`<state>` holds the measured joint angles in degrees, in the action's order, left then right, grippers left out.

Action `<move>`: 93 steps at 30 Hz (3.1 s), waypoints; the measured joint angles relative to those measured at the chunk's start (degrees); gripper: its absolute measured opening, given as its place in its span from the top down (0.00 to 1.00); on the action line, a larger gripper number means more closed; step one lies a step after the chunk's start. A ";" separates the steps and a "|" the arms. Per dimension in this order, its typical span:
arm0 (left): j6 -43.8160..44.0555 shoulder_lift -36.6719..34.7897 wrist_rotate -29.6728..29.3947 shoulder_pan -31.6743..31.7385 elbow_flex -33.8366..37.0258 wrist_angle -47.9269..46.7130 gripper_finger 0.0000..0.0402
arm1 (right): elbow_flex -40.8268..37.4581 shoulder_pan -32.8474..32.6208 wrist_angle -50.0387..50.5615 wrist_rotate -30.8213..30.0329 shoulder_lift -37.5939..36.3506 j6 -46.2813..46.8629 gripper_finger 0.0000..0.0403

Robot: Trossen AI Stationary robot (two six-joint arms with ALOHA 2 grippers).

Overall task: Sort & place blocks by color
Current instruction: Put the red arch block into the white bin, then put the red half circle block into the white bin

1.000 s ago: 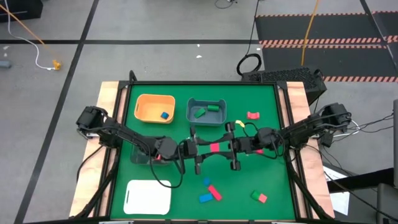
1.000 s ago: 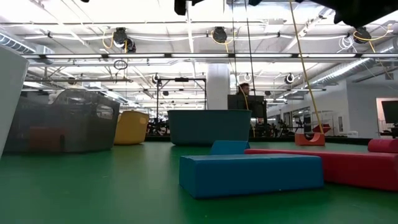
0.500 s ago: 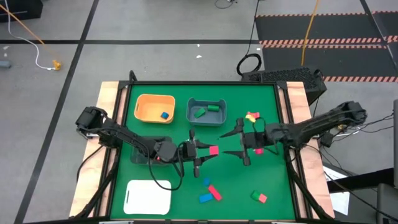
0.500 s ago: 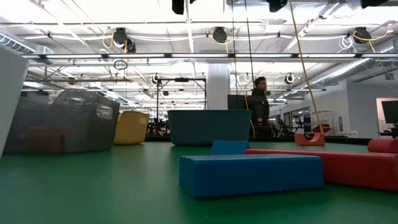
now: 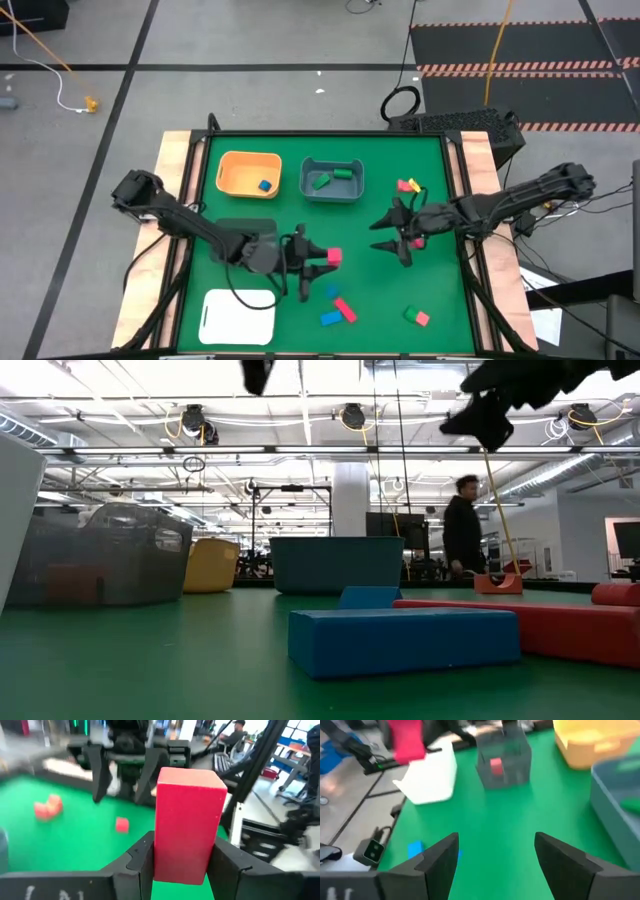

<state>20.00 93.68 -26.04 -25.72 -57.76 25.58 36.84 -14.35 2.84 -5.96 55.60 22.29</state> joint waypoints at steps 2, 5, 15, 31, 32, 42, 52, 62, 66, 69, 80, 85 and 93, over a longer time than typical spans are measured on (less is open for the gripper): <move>7.22 -2.21 0.04 -0.99 0.00 -6.31 0.66 | 0.00 0.00 -0.17 0.05 1.56 1.35 0.38; 19.42 -5.78 2.27 -2.51 0.00 -16.48 0.66 | 0.00 0.00 -0.42 0.16 3.95 2.51 0.38; 52.72 -11.37 15.64 -14.28 -0.07 -35.14 0.66 | 0.00 0.00 0.87 0.17 8.26 8.01 0.38; 86.88 -11.33 16.19 -26.80 -0.02 -60.97 0.72 | -0.02 0.00 31.48 0.12 7.43 19.23 0.38; 87.51 -11.33 16.57 -26.77 -0.01 -62.09 0.75 | -0.02 0.00 32.22 0.12 7.43 19.20 0.38; 88.32 -11.31 17.09 -24.69 0.02 -63.36 0.86 | -0.02 0.00 39.07 0.08 7.43 19.07 0.38; 57.41 -11.31 9.63 -16.55 0.04 -35.73 0.71 | 0.02 0.02 48.15 1.58 7.43 17.01 0.38; 30.12 -11.31 4.41 -9.89 0.04 -29.22 0.60 | 0.02 0.02 52.36 1.66 7.40 1.23 0.38; 25.47 -11.31 3.27 -8.80 0.04 -29.20 0.57 | 0.02 0.02 51.21 1.56 7.40 -2.12 0.38; 23.45 -11.31 3.23 -8.28 0.04 -29.18 0.56 | 0.02 0.02 50.32 1.62 7.40 -4.93 0.38; 19.08 -11.31 3.08 -8.28 0.04 -28.81 0.57 | -5.09 0.00 43.11 5.47 7.43 -3.40 0.38; 17.19 -11.31 3.10 -8.30 0.04 -28.78 0.57 | -5.09 -0.02 42.91 4.60 7.43 -2.85 0.38; 17.17 -11.31 3.10 -8.30 0.04 -28.78 0.57 | -5.09 0.00 42.86 4.38 9.37 -2.81 0.38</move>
<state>37.17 82.37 -22.94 -34.02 -57.71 -3.20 31.75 -14.35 45.70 -1.58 64.97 19.48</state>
